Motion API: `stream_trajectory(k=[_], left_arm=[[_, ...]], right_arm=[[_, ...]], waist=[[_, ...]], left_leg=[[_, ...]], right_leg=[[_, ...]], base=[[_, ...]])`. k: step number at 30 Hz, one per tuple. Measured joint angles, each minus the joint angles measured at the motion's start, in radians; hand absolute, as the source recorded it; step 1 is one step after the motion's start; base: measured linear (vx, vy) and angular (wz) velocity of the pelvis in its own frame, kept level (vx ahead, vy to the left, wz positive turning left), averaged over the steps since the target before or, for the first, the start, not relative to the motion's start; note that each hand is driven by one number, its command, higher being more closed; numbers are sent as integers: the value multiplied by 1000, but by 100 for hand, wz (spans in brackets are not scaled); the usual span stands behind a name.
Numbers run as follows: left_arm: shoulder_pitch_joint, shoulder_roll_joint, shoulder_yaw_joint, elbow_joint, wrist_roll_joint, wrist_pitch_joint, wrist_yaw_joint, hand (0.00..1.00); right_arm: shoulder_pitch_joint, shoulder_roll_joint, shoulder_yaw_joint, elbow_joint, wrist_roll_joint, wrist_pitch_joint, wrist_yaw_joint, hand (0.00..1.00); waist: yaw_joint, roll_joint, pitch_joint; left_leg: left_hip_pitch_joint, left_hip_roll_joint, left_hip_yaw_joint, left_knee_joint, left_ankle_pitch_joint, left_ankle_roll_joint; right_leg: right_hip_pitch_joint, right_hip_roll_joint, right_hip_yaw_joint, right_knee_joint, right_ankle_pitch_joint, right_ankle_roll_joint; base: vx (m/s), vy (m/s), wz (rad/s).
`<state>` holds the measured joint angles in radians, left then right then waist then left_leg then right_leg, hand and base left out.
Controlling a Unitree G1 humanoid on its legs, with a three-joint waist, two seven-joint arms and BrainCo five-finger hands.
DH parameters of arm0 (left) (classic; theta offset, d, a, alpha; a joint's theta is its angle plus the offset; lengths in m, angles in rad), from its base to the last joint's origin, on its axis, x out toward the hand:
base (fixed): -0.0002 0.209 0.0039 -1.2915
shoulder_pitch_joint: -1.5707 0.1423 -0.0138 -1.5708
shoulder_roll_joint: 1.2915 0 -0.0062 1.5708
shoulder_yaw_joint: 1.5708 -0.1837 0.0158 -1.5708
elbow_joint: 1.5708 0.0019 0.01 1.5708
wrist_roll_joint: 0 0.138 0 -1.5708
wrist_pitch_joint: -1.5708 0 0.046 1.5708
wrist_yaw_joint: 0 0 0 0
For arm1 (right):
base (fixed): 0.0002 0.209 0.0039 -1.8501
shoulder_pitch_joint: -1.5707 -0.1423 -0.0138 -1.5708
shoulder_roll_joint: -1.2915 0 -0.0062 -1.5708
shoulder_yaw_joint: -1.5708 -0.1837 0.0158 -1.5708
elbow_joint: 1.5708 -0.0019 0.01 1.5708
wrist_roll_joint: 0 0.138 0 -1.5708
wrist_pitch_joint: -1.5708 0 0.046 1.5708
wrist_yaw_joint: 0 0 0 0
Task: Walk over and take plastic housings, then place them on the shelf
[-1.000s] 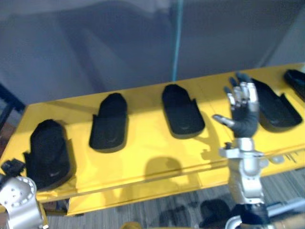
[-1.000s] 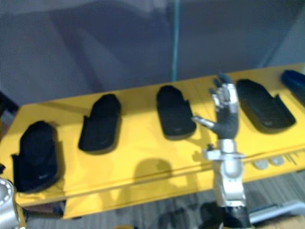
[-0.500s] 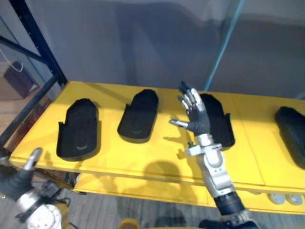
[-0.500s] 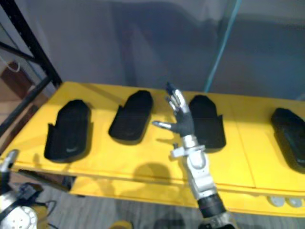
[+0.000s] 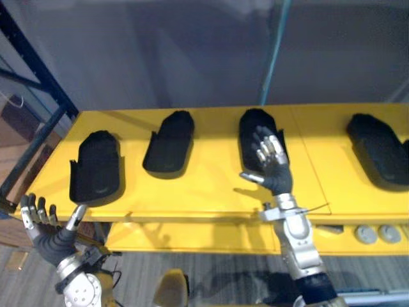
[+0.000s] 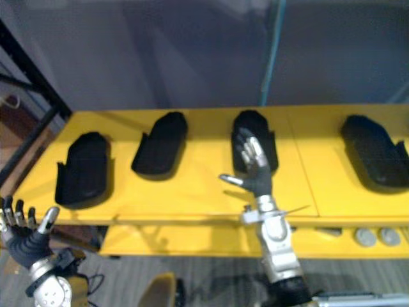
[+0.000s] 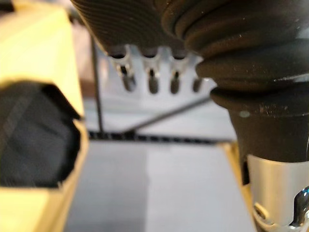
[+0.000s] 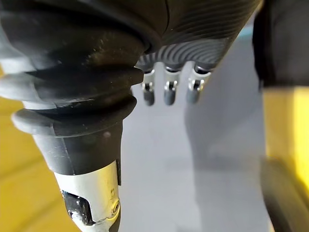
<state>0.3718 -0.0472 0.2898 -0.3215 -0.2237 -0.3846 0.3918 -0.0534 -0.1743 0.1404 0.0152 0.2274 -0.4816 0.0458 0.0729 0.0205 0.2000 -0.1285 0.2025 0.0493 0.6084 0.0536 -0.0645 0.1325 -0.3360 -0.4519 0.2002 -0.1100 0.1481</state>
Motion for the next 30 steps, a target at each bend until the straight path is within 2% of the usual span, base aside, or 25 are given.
stream_trajectory(k=[1,3,4,5,6,7,9,10,11,12,13,14,15,16,19,20,23,26,29,30], left_arm=[[-3,1,-4,-1,12,-15,0,0],[-29,3,-8,-2,45,-24,6,0],[-65,12,-16,-4,77,-25,21,0],[-91,23,-23,-4,89,-25,23,0],[-150,64,-34,-2,109,-25,24,0],[-192,114,-34,-2,122,-25,29,0],[-215,177,-26,-6,132,-25,35,0],[-213,200,-20,-25,156,-27,50,0],[-215,210,-13,-38,157,-29,57,0],[-224,236,3,-50,159,-31,82,0],[-235,238,18,-48,167,-29,114,0],[-238,238,25,-47,172,-25,136,0],[-230,205,43,-46,199,-21,176,0],[-230,182,55,-49,206,-14,212,0],[-225,153,82,-74,207,19,281,0],[-215,117,99,-81,207,28,304,0],[-155,41,132,-94,208,61,313,0],[-60,22,203,-56,202,66,311,0],[-44,28,245,134,203,57,314,0],[-38,39,247,254,202,56,323,0]], right_arm=[[0,-7,-2,0,14,-14,0,0],[-1,-9,-4,0,15,-25,-2,0],[-3,-4,-10,0,7,-26,-7,0],[-5,2,-21,0,-9,-26,-13,0],[-7,15,-46,0,-38,-23,-45,0],[-11,43,-49,0,-55,-23,-79,0],[-17,66,-48,-2,-85,-23,-109,0],[-18,68,-47,-8,-96,-24,-114,0],[-20,68,-47,-17,-97,-26,-115,0],[-22,68,-49,-47,-105,-29,-115,0],[-23,68,-50,-91,-118,-37,-114,0],[-24,67,-49,-109,-121,-44,-107,0],[-36,61,-48,-133,-122,-49,-84,0],[-62,53,-47,-141,-122,-59,-57,0],[-141,36,-37,-150,-119,-61,-17,0],[-163,21,-27,-164,-119,-61,-11,0],[-169,-8,-16,-202,-122,-49,12,0],[-173,-27,8,-227,-120,-36,52,0],[-179,-39,69,-260,-74,-27,155,0],[-186,-40,113,-278,-36,-15,207,0]], waist=[[-5,30,-19],[-12,36,-24],[-24,42,-30],[-31,37,-28],[-32,14,-14],[-24,-5,-10],[-18,-6,-8],[-18,0,-8],[-17,-2,-10],[-22,-13,-16],[-30,-23,-21],[-26,-30,-21],[-10,-33,-26],[3,-32,-30],[13,-22,-34],[15,-16,-33],[29,-6,-44],[37,-11,-57],[54,-18,-66],[54,-24,-75]], left_leg=[[56,14,-15,-70,-14,-27],[100,14,18,-154,-125,-105],[121,12,60,-208,-199,-121],[128,9,75,-226,-229,-128],[128,-14,75,-241,-262,-135],[133,-38,72,-252,-270,-125],[173,-50,73,-286,-269,-118],[208,-46,74,-320,-269,-99],[215,-43,70,-333,-268,-94],[211,-41,59,-360,-258,-77],[193,-42,43,-382,-252,-68],[192,-47,42,-394,-247,-63],[197,-54,46,-409,-239,-70],[187,-54,43,-427,-226,-79],[162,-48,34,-475,-186,-99],[161,-40,12,-505,-164,-110],[187,-9,-14,-572,-122,-127],[201,-11,-13,-606,-99,-126],[216,-21,-7,-634,-82,-121],[217,-23,-7,-645,-75,-121]], right_leg=[[-22,3,24,2,11,20],[-36,-6,41,6,34,46],[-38,-15,31,-4,58,61],[-34,-19,19,-8,71,70],[-22,-41,6,-12,103,75],[-23,-58,13,-2,158,60],[-36,-79,30,69,249,41],[-69,-84,73,137,234,27],[-79,-70,93,160,191,9],[-92,-22,128,170,131,-2],[-102,27,129,141,100,-11],[-101,47,117,115,97,-17],[-78,51,85,62,86,-30],[-50,65,76,-3,87,-28],[-37,99,49,-103,97,-11],[-23,116,27,-134,101,-5],[15,148,-17,-153,100,-6],[26,155,-18,-157,100,-7],[27,146,-15,-158,100,-7],[26,145,-15,-159,100,-7]], base=[[13,323,-35],[21,391,-2],[9,423,39],[-9,336,72],[-27,430,66],[-35,441,62],[-20,481,23],[17,293,9],[22,176,35],[6,77,67],[-5,44,70],[-3,-9,32],[-12,-43,9],[-24,-57,5],[-31,-138,15],[5,-141,44],[30,-97,42],[6,-24,18],[0,0,0],[-33,3,2]])
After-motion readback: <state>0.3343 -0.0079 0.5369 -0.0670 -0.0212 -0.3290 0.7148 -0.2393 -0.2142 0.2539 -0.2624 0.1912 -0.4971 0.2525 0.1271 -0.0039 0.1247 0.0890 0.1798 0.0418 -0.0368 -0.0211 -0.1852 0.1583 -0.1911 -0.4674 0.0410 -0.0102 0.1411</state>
